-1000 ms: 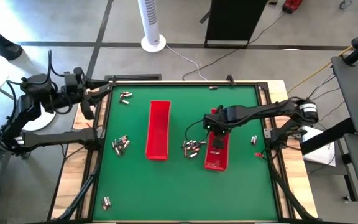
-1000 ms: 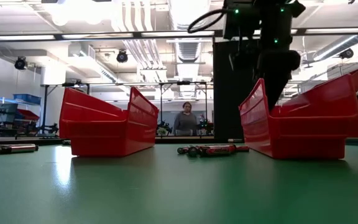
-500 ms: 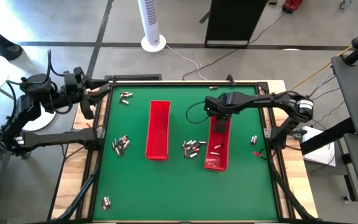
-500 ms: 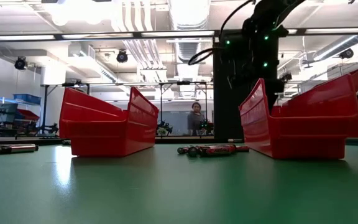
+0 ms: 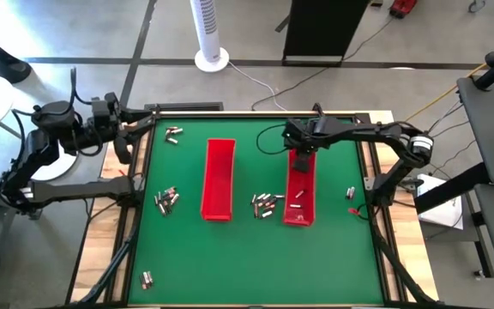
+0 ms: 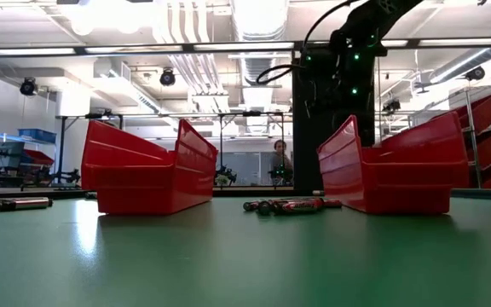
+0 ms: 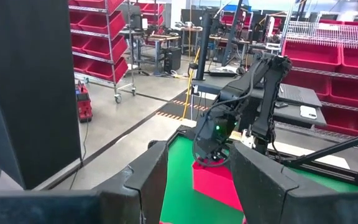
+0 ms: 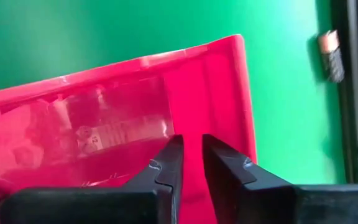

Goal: Sort batteries
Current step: Adjust the right red bin, then put the silver battery into the right red bin

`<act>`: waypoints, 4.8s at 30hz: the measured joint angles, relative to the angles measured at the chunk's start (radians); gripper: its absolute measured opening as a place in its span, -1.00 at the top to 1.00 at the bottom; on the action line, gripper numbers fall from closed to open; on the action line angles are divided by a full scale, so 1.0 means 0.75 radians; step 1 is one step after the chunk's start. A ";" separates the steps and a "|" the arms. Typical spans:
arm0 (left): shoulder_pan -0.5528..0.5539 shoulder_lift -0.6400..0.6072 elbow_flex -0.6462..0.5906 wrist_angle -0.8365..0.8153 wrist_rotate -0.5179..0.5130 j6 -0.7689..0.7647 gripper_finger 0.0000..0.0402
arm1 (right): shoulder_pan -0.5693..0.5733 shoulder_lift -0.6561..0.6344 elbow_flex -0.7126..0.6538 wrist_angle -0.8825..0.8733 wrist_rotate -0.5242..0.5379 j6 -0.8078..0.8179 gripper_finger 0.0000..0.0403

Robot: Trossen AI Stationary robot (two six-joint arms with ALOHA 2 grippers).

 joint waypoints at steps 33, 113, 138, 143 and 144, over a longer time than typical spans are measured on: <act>0.000 0.058 -0.001 0.025 0.003 0.085 0.23 | 0.170 -0.265 0.295 -0.672 0.000 1.046 -0.02; 0.000 0.607 0.178 0.525 0.144 0.049 0.23 | 1.121 -0.719 -0.192 -0.527 -0.115 2.685 -0.49; 0.000 0.613 0.222 0.513 0.180 0.037 0.23 | 1.541 -0.220 -0.280 -0.598 0.211 3.347 -0.17; 0.000 0.616 0.248 0.512 0.181 0.009 0.23 | 1.582 -0.106 -0.279 -0.624 0.215 3.482 -0.14; 0.000 0.619 0.254 0.512 0.181 0.009 0.23 | 1.582 -0.080 -0.280 -0.623 0.229 3.486 -0.13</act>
